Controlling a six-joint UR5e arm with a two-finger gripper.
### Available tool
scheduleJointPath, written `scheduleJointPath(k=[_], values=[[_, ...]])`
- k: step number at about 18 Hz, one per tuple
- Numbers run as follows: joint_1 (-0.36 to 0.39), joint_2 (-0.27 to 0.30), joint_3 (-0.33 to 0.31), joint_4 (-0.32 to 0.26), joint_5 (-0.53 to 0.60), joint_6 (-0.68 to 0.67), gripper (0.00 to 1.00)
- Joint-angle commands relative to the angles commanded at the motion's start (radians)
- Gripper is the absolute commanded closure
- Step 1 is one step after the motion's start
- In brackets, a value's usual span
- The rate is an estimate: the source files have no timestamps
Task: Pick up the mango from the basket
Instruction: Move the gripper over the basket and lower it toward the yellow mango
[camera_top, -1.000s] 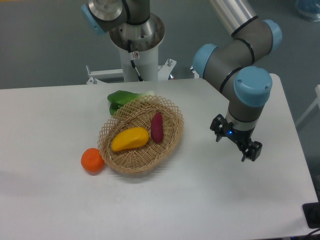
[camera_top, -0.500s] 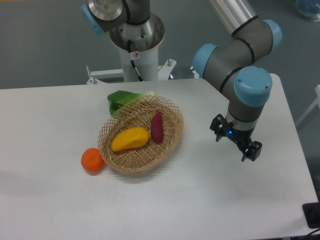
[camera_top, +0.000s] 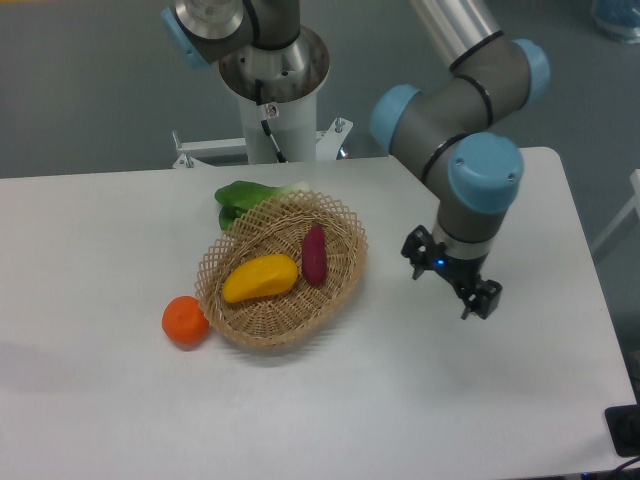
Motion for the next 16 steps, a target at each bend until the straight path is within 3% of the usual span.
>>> scheduleJointPath(k=[11,16], values=[[-0.169,0.120,-0.222,0.032,-0.011,-0.104,0.00],[-0.213,0.131,-0.295,0.113,-0.009,-0.114,0.00]])
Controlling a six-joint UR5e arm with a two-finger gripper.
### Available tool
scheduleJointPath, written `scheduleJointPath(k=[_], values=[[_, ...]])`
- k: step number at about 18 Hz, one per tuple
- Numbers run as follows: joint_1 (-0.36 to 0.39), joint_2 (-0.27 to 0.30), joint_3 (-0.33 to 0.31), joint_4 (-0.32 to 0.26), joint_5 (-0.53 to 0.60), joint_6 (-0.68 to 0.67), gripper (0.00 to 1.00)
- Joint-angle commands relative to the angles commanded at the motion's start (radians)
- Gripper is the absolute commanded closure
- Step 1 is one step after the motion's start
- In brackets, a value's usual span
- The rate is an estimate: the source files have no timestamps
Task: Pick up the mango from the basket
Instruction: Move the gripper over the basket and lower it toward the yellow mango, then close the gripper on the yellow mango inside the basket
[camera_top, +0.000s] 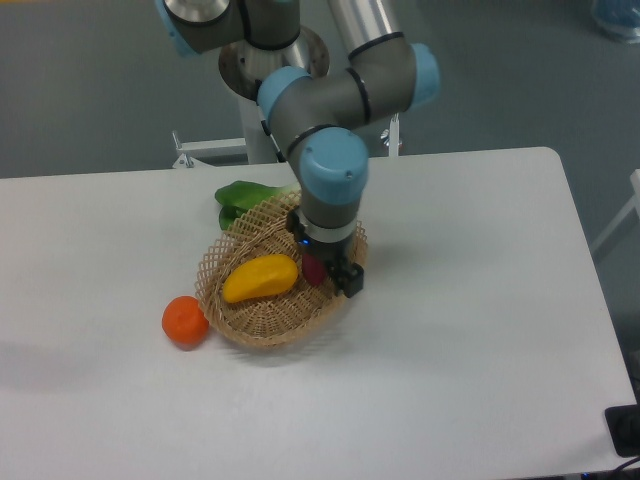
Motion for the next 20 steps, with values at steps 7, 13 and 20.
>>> scheduleJointPath(k=[7,13,20], values=[[-0.014,-0.005,-0.048,0.031,0.000,0.000,0.00],[-0.032,-0.037,-0.052,0.075,0.000,-0.053,0.00],[-0.074,-0.054,-0.080,0.092,0.005,-0.086,0.00]])
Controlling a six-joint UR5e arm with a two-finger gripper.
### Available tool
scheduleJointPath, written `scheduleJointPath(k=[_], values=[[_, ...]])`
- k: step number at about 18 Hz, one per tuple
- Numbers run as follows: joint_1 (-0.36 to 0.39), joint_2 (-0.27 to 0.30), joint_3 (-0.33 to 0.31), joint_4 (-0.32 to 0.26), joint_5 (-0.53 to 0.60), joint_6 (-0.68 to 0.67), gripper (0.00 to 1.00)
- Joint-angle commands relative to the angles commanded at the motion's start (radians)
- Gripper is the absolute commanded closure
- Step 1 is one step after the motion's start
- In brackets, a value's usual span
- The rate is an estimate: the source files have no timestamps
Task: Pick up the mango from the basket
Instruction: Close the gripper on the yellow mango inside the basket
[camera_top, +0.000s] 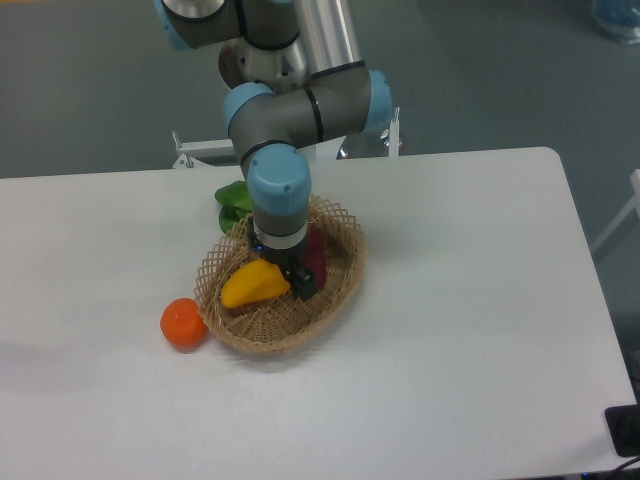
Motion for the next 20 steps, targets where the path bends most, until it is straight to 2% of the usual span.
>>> scheduleJointPath(k=[10,11,13,15,17,20], values=[[0.000,0.000,-0.005,0.002,0.002,0.000,0.00],[0.000,0.000,-0.003,0.002,0.002,0.000,0.08],[0.000,0.002,-0.002,0.002,0.003,-0.002,0.34],[0.000,0.008,0.005,-0.002,0.003,-0.002,0.47],[0.003,0.014,0.011,-0.003,0.002,-0.002,0.53],[0.011,0.020,0.014,-0.006,-0.006,0.002,0.53]])
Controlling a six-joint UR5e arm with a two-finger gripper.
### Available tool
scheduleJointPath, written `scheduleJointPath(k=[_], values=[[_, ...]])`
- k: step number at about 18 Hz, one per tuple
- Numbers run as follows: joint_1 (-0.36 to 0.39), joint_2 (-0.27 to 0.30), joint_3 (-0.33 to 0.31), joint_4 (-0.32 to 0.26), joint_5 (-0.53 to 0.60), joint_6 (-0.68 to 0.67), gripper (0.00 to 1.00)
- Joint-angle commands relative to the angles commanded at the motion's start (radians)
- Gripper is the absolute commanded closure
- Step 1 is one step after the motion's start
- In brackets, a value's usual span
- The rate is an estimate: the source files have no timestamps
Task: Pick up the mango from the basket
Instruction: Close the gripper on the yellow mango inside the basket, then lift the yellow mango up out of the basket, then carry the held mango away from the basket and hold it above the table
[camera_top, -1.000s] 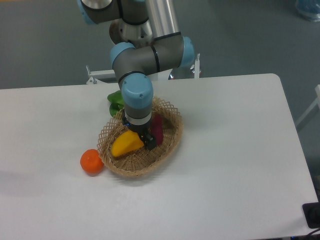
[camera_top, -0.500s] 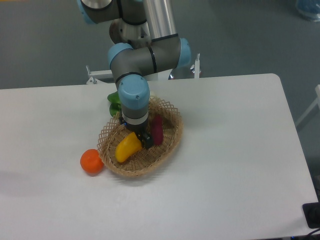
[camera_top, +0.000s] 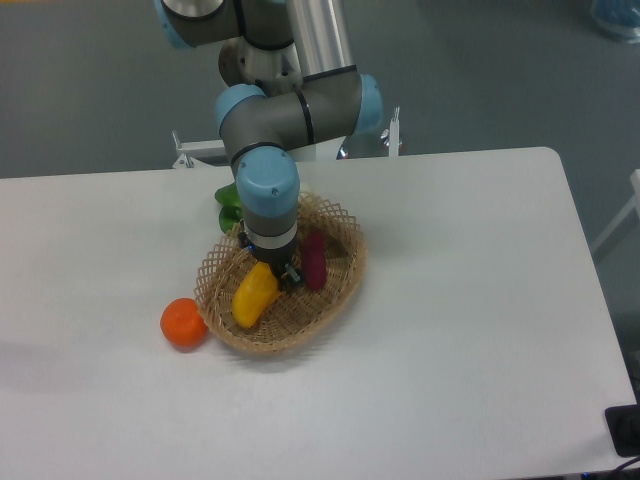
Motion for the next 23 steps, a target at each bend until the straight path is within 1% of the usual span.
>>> scheduleJointPath(k=[3,5,9,11,12,14,15,17,19,21,23], values=[[0.012,0.014,0.017,-0.009,0.002,0.000,0.53],[0.021,0.015,0.040,-0.012,0.002,-0.002,0.52],[0.063,0.028,0.087,-0.017,-0.003,-0.021,0.51],[0.095,0.031,0.119,-0.034,-0.006,-0.020,0.51],[0.107,0.032,0.139,-0.052,-0.017,-0.020,0.51],[0.136,0.031,0.185,-0.092,-0.061,-0.017,0.51],[0.147,0.028,0.202,-0.100,-0.070,-0.017,0.51],[0.158,0.022,0.225,-0.100,-0.066,-0.014,0.51],[0.190,0.017,0.233,-0.098,-0.064,-0.008,0.51],[0.212,0.008,0.258,-0.100,-0.058,0.002,0.51],[0.230,-0.011,0.278,-0.097,-0.051,0.003,0.50]])
